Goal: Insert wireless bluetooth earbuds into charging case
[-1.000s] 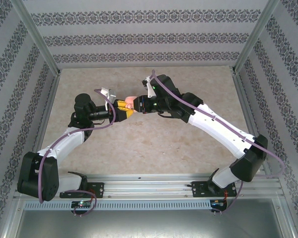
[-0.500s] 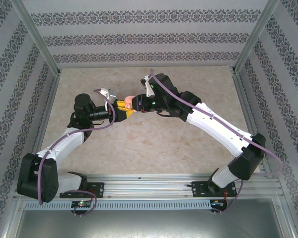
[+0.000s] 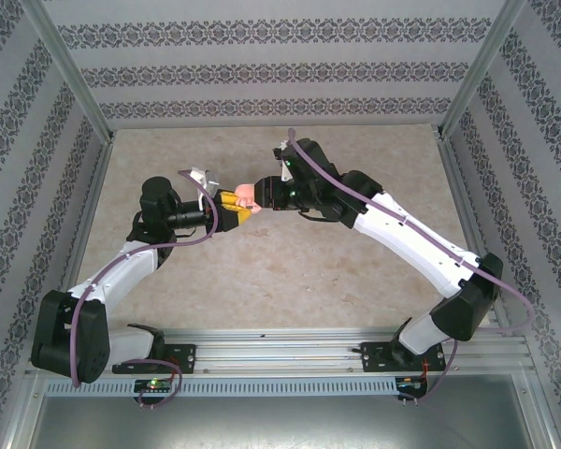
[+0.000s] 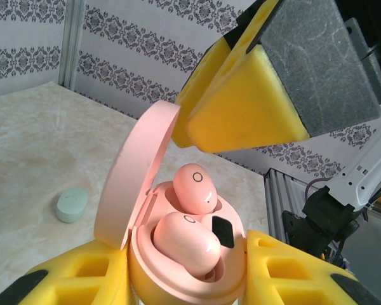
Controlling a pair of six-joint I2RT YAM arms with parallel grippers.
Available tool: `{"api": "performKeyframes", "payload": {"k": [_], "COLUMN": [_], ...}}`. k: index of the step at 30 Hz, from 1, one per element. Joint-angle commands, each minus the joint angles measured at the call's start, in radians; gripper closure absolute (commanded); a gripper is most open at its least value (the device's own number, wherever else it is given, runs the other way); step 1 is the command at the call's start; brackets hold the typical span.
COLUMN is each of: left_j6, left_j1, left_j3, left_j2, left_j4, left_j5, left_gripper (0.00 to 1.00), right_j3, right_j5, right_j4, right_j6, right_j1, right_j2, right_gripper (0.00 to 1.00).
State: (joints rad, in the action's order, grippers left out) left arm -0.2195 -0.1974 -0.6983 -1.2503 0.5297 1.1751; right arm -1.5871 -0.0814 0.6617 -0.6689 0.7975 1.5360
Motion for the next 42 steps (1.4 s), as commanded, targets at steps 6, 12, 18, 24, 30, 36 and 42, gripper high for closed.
{"api": "performKeyframes", "payload": {"k": [6,12,18,24,30,36,42], "left_j6": [0.014,0.012,0.014,0.023,0.028,0.066,0.068], "left_j1": [-0.01,-0.01,-0.01,-0.007,-0.003,0.004,0.008], "left_j3": [-0.054,-0.063,-0.063,-0.063,-0.063,-0.068,-0.14], "left_j2": [-0.037,-0.051,-0.05,-0.043,-0.038,-0.034,-0.075], "left_j4": [0.014,0.02,0.02,0.008,0.004,-0.018,-0.05], "left_j5": [0.038,0.043,0.044,0.044,0.04,0.055,0.101], "left_gripper": [0.79,0.79,0.79,0.79,0.79,0.79,0.79], "right_j3": [-0.05,-0.067,-0.092,-0.114,-0.169,-0.173,-0.172], "right_j5": [0.023,0.006,-0.023,-0.022,-0.015,-0.001,-0.111], "right_j4": [0.026,0.024,0.028,0.046,0.061,0.073,0.028], "right_j6": [-0.043,-0.04,-0.032,-0.023,0.011,0.041,0.031], "right_j1": [0.041,0.044,0.037,0.034,0.032,0.001,-0.111], "right_j2": [0.02,0.053,0.086,0.101,0.056,-0.005,0.024], "right_gripper": [0.69,0.69,0.69,0.67,0.66,0.65,0.61]}}
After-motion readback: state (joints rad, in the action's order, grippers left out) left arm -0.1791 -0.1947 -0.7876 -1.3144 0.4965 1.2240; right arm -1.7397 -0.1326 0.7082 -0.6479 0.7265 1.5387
